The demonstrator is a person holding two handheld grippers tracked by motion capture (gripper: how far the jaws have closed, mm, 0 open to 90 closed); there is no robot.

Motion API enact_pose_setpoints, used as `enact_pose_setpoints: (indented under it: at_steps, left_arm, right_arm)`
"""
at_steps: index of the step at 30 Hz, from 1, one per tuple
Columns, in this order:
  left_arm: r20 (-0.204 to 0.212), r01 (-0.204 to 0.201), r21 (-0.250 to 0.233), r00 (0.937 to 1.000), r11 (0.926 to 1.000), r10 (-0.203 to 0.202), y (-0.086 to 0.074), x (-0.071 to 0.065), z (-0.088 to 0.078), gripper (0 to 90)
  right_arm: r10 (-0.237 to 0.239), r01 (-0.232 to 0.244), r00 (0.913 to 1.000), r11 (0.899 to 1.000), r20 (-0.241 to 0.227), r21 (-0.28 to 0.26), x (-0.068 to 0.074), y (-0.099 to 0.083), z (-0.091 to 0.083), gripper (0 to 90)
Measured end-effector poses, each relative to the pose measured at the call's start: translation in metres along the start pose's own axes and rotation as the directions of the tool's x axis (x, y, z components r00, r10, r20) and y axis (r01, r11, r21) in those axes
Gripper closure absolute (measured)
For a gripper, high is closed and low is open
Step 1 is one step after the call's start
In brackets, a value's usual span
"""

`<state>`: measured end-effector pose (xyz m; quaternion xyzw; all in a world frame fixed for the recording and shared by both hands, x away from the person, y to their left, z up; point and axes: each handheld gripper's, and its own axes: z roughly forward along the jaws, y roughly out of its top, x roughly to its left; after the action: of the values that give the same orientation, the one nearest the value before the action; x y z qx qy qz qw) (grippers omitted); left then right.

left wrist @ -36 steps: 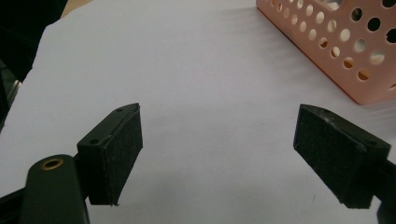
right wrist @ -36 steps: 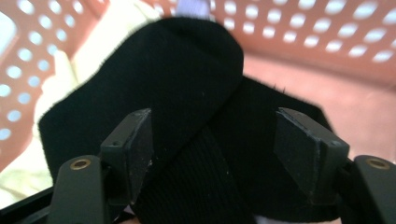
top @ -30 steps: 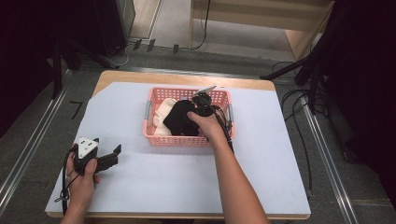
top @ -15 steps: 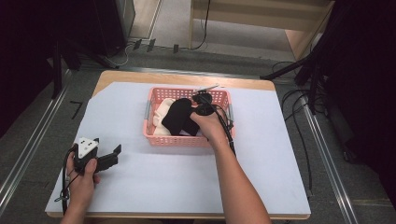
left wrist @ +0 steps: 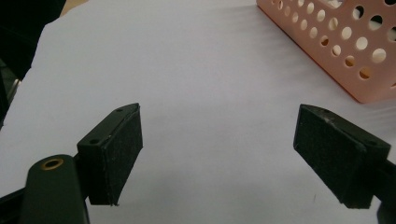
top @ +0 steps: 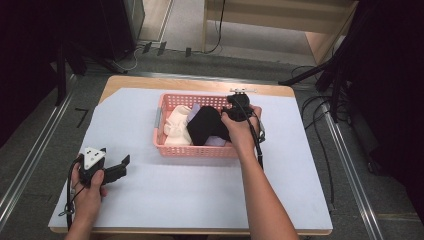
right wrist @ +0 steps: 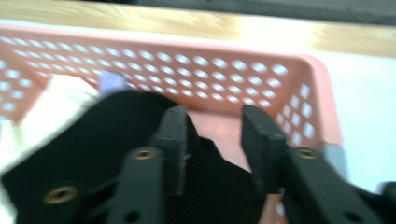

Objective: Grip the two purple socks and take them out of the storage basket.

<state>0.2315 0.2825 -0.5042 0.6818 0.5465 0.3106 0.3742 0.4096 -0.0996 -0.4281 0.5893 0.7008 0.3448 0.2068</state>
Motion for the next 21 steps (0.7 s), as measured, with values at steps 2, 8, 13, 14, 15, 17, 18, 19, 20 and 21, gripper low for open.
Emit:
enact_pose_setpoints:
  at_steps: [2, 8, 13, 14, 15, 17, 18, 19, 20, 21]
  left_arm:
    - [-0.003, -0.001, 0.002, 1.0, 1.0, 0.001, 0.0, 0.0, 0.0, 16.3]
    - [-0.002, 0.003, -0.006, 1.0, 1.0, -0.003, 0.0, 0.0, 0.0, 16.3]
    - [0.001, 0.006, -0.01, 1.0, 0.9999, -0.006, 0.0, 0.001, 0.0, 16.3]
    - [0.003, 0.006, -0.009, 1.0, 0.9999, -0.006, 0.0, 0.001, -0.001, 16.3]
    - [0.003, 0.007, -0.01, 1.0, 0.9999, -0.007, 0.0, 0.001, 0.0, 16.3]
    - [0.004, 0.008, -0.012, 1.0, 0.9999, -0.008, -0.001, 0.001, 0.0, 16.3]
    - [0.004, 0.008, -0.012, 1.0, 0.9999, -0.008, -0.001, 0.001, 0.0, 16.3]
    - [0.004, 0.009, -0.012, 1.0, 0.9999, -0.009, 0.0, 0.001, 0.0, 16.3]
    - [0.004, 0.009, -0.011, 1.0, 0.9999, -0.009, 0.0, 0.001, 0.0, 16.3]
    - [0.004, 0.008, -0.01, 1.0, 0.9999, -0.008, 0.0, 0.001, 0.0, 16.3]
  right_arm:
    - [-0.004, 0.003, 0.9997, 1.0, -0.026, -0.021, 0.004, 0.001, -0.002, 57.4]
    - [-0.103, 0.137, 0.9416, 0.987, -0.321, 0.085, 0.051, 0.0, 0.012, 40.8]
    - [-0.133, 0.206, 0.9553, 0.941, -0.264, 0.27, 0.073, -0.011, 0.035, 45.2]
    - [-0.131, 0.202, 0.9624, 0.93, -0.238, 0.306, 0.073, -0.014, 0.04, 47.6]
    - [-0.115, 0.187, 0.9683, 0.922, -0.222, 0.338, 0.073, -0.015, 0.044, 53.7]
    - [-0.092, 0.156, 0.9745, 0.934, -0.205, 0.322, 0.069, -0.013, 0.043, 66.9]
    - [-0.1, 0.164, 0.9737, 0.933, -0.204, 0.322, 0.069, -0.013, 0.042, 73.5]
    - [-0.1, 0.164, 0.9737, 0.933, -0.204, 0.322, 0.069, -0.013, 0.042, 73.5]
    - [-0.113, 0.172, 0.9714, 0.94, -0.209, 0.294, 0.068, -0.013, 0.039, 80.3]
    - [-0.109, 0.167, 0.9709, 0.947, -0.213, 0.275, 0.067, -0.012, 0.035, 80.9]
